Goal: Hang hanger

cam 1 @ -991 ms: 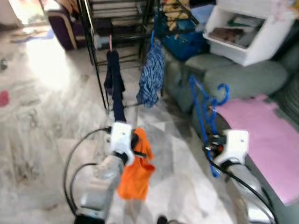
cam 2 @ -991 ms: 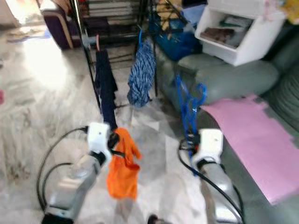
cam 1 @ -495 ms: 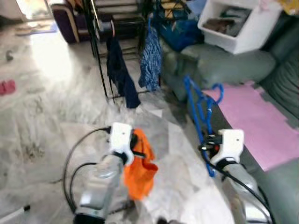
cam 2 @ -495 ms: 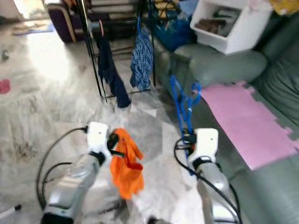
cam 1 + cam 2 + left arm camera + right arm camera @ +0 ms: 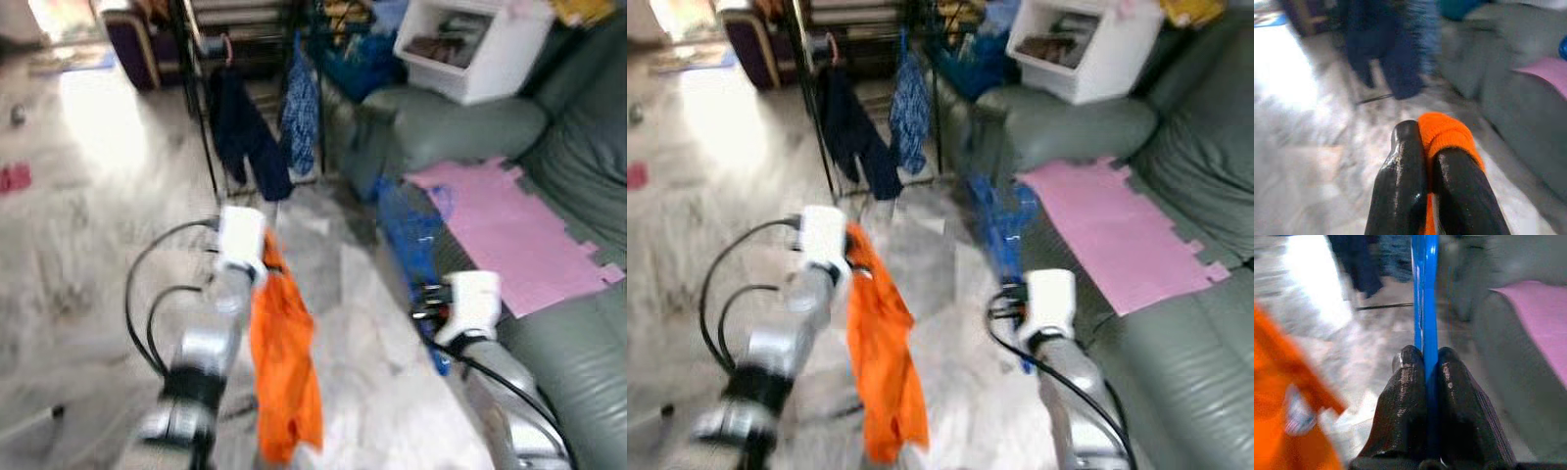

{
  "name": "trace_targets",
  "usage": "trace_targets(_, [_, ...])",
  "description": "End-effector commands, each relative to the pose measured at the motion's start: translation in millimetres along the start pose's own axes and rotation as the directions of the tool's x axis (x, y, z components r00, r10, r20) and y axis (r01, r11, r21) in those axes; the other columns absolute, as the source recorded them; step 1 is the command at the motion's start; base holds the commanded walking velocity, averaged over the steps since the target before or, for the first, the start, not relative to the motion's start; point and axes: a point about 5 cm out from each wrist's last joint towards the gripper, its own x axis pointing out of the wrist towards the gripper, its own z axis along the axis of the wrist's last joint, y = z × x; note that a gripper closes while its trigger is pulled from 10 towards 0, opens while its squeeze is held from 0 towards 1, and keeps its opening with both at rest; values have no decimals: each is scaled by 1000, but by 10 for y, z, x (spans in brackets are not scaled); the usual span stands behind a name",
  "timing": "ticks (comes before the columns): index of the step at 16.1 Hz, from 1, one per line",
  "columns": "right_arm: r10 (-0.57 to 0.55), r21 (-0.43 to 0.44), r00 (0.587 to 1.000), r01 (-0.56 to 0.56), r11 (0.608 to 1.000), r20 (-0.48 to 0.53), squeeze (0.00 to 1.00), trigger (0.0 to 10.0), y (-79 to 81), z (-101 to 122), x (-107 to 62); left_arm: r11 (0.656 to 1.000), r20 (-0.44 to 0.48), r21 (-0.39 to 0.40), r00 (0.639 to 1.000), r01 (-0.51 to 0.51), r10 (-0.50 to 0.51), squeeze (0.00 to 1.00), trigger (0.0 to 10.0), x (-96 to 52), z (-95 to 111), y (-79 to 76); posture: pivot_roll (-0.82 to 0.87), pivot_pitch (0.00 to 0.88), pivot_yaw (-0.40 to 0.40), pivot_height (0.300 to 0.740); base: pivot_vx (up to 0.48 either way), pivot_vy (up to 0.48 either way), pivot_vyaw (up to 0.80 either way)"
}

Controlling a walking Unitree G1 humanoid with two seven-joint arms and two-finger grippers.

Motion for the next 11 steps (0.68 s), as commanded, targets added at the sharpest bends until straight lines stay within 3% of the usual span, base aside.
trace_targets(1, [47,-43,999,-48,998,-14,0,10000,-12,49,26,997,-47,-49,997,-67,65,0,10000,56,-24,-8,-84,55,-7,740,0,0,0])
trace_targets(2, [102,-116,994,-104,988,-29,0,10000,-33,81,12,985,-104,-104,987,-134,124,0,10000,141,22,22,-87,48,6,740,0,0,0])
trace_targets(3, [131,-171,990,-137,976,-49,0,10000,-57,76,-15,979,-145,-108,977,-173,156,0,10000,171,17,60,-90,45,16,740,0,0,0])
trace_targets(5, [261,-183,960,-276,944,-103,0,10000,-61,64,-119,977,-163,-159,980,-141,115,0,10000,243,74,56,-94,41,35,740,0,0,0])
trace_targets(8, [479,-128,864,-499,857,-157,0,10000,20,204,-260,993,-73,-96,996,-67,60,0,10000,298,247,22,-91,35,47,740,0,0,0])
trace_targets(10, [541,-138,818,-569,811,-194,0,10000,12,197,-301,996,-27,-92,1000,-12,9,0,10000,308,328,-46,-86,33,42,740,0,0,0])
trace_targets(11, [597,-124,767,-633,764,-235,0,10000,3,184,-354,999,30,-13,999,44,-44,0,10000,308,394,-113,-77,32,36,740,0,0,0])
